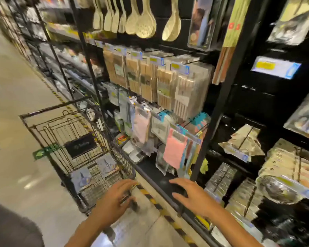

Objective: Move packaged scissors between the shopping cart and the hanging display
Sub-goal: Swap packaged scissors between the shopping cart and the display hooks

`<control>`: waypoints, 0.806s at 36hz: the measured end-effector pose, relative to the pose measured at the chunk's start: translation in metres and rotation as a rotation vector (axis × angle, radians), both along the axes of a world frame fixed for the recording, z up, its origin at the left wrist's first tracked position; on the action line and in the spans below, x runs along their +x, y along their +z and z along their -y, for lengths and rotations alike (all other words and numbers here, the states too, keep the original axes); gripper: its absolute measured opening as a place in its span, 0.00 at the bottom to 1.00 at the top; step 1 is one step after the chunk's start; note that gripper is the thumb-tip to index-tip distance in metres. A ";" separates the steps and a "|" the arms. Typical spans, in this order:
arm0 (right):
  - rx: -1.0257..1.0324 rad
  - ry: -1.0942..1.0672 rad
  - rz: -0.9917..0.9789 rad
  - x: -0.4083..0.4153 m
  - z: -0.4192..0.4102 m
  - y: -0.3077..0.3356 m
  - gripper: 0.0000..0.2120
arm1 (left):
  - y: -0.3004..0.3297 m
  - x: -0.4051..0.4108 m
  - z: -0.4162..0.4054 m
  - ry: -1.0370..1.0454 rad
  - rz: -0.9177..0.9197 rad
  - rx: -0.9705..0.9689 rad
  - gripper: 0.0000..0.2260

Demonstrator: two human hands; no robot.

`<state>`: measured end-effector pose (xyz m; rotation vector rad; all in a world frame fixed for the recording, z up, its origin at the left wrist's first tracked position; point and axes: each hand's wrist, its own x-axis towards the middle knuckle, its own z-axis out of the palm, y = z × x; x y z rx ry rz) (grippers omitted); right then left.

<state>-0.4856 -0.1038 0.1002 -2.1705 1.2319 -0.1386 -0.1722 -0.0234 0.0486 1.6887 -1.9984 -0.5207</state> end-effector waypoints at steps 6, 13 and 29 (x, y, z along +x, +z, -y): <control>0.051 0.106 -0.046 0.112 0.041 -0.008 0.22 | -0.011 0.100 -0.001 0.166 -0.007 0.070 0.22; 0.066 0.216 -0.100 0.222 0.077 -0.031 0.23 | -0.038 0.195 -0.006 0.334 0.012 0.125 0.25; 0.194 0.381 -0.245 0.353 0.166 -0.099 0.25 | -0.093 0.278 0.033 0.497 -0.051 0.319 0.24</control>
